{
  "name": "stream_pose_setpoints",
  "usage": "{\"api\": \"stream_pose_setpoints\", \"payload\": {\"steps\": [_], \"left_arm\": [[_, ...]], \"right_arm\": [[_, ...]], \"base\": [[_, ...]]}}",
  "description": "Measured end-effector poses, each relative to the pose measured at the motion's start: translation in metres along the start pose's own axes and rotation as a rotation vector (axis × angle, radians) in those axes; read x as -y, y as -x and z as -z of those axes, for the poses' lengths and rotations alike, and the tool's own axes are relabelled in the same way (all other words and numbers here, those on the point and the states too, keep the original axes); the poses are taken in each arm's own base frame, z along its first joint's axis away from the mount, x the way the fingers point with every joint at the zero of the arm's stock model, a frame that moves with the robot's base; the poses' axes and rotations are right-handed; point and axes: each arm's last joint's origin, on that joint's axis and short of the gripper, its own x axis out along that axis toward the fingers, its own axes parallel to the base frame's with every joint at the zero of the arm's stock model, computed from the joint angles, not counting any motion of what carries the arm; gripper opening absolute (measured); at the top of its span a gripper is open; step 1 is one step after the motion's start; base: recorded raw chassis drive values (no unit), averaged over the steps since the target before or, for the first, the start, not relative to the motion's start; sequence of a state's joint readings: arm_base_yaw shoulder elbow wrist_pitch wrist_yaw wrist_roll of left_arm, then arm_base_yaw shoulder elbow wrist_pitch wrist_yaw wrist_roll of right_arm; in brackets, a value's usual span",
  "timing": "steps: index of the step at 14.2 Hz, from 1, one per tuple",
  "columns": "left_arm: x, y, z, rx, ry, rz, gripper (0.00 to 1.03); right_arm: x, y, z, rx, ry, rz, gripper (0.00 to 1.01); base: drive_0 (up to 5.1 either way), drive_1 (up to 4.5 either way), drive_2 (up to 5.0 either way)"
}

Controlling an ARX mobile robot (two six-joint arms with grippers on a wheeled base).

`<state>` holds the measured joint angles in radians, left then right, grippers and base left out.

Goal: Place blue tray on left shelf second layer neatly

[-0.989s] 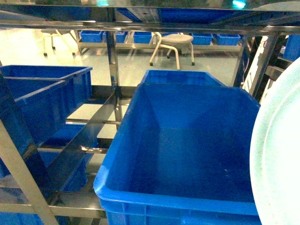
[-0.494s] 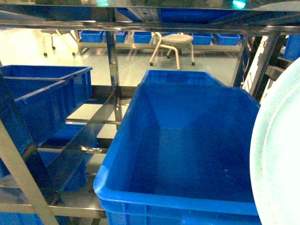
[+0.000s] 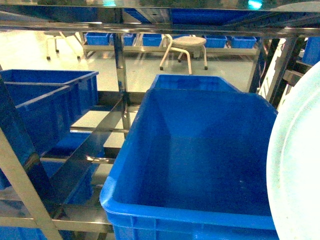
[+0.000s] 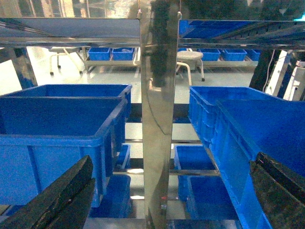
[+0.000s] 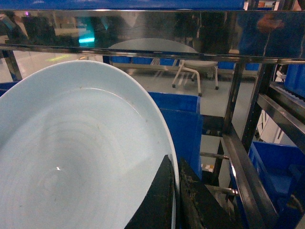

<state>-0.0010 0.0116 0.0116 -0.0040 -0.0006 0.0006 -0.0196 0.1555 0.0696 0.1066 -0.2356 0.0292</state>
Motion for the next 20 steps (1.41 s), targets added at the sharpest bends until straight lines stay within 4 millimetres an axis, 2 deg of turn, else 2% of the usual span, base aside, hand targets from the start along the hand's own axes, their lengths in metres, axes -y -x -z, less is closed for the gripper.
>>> {"api": "stream_pose_setpoints", "payload": {"steps": [10,20], "left_arm": [[0.0,0.0,0.0,0.0,0.0,0.0,0.98],[0.0,0.0,0.0,0.0,0.0,0.0,0.98]], "right_arm": [[0.0,0.0,0.0,0.0,0.0,0.0,0.02],[-0.004,-0.027,0.001,0.003,0.011,-0.037,0.02]], "base": [[0.0,0.0,0.0],[0.0,0.0,0.0]]}}
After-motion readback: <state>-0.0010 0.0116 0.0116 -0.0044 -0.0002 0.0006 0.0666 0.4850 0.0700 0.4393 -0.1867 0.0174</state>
